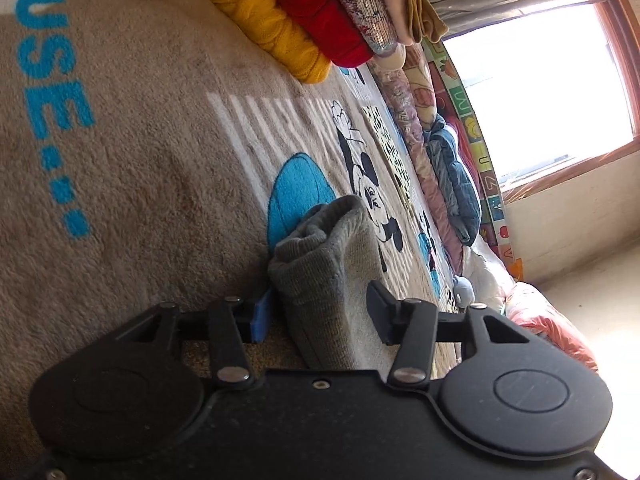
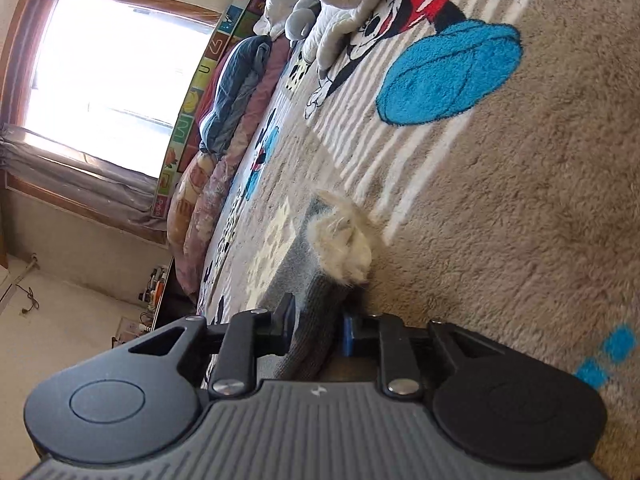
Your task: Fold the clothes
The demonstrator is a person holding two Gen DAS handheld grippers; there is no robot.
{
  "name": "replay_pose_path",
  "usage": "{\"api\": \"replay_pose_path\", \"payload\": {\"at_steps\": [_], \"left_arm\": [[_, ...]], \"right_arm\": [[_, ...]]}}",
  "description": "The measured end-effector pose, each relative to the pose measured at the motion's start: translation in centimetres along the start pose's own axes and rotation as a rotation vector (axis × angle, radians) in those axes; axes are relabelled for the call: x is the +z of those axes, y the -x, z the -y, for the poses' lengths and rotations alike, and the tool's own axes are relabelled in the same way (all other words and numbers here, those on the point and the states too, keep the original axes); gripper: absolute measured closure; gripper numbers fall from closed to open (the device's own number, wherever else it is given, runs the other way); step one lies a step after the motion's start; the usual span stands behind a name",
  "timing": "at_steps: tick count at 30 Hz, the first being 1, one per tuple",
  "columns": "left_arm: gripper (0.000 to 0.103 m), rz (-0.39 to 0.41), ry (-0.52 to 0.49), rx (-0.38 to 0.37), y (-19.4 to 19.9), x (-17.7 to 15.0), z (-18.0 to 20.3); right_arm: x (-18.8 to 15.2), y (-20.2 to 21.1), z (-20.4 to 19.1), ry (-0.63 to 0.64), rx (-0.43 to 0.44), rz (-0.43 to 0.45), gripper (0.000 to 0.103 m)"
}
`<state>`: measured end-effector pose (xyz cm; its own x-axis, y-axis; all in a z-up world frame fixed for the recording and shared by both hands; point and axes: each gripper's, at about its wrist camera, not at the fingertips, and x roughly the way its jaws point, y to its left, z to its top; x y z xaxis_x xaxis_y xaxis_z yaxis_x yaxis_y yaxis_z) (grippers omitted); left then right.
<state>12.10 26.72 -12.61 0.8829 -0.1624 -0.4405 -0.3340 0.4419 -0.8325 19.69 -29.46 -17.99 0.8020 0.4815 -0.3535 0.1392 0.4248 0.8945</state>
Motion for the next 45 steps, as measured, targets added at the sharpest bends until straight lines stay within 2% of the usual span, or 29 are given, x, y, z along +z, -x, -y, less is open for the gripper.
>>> {"api": "replay_pose_path", "payload": {"at_steps": [6, 7, 8, 9, 11, 15, 19, 22, 28, 32, 35, 40, 45], "left_arm": [[0.055, 0.052, -0.045, 0.036, -0.4, -0.7, 0.7], [0.059, 0.061, -0.052, 0.042, -0.4, -0.8, 0.8], [0.071, 0.069, -0.06, 0.048, -0.5, -0.9, 0.9], [0.076, 0.078, -0.067, 0.054, -0.6, -1.0, 1.1], [0.078, 0.095, -0.082, 0.065, -0.7, -1.2, 1.3], [0.081, 0.163, -0.204, 0.067, 0.5, -2.1, 4.9], [0.081, 0.262, -0.425, 0.089, 2.2, -4.7, 10.5], [0.082, 0.305, -0.556, 0.111, 2.8, -7.3, 14.0], [0.082, 0.339, -0.766, 0.131, 2.3, -12.3, 19.2], [0.083, 0.358, -0.873, 0.145, 1.7, -14.9, 21.6], [0.083, 0.341, -0.869, 0.141, 1.2, -15.0, 22.6], [0.084, 0.317, -0.895, 0.095, 1.2, -16.5, 24.9], [0.084, 0.301, -0.973, 0.057, 0.6, -20.6, 27.0]], "right_arm": [[0.6, 0.0, 0.5, 0.049, 0.057, -0.059, 0.075], [0.7, 0.0, 0.8, 0.055, 0.073, -0.066, 0.076], [0.7, 0.1, 1.0, 0.062, 0.09, -0.073, 0.078], [0.7, 0.2, 1.3, 0.061, 0.111, -0.072, 0.081], [0.8, 0.3, 1.9, 0.047, 0.153, -0.064, 0.082], [1.1, 0.7, 2.5, 0.001, 0.214, -0.055, 0.081], [1.6, 0.9, 2.6, -0.025, 0.236, -0.056, 0.081], [2.0, 1.1, 2.8, -0.059, 0.253, -0.059, 0.079], [2.6, 2.1, 2.4, -0.091, 0.245, -0.058, 0.064], [3.0, 3.2, 2.1, -0.056, 0.187, -0.032, 0.062], [3.4, 5.2, 1.0, 0.062, 0.104, 0.043, 0.058], [4.0, 6.1, 0.8, 0.082, 0.128, 0.07, 0.055], [4.3, 5.8, 1.3, 0.04, 0.154, 0.052, 0.055]]}}
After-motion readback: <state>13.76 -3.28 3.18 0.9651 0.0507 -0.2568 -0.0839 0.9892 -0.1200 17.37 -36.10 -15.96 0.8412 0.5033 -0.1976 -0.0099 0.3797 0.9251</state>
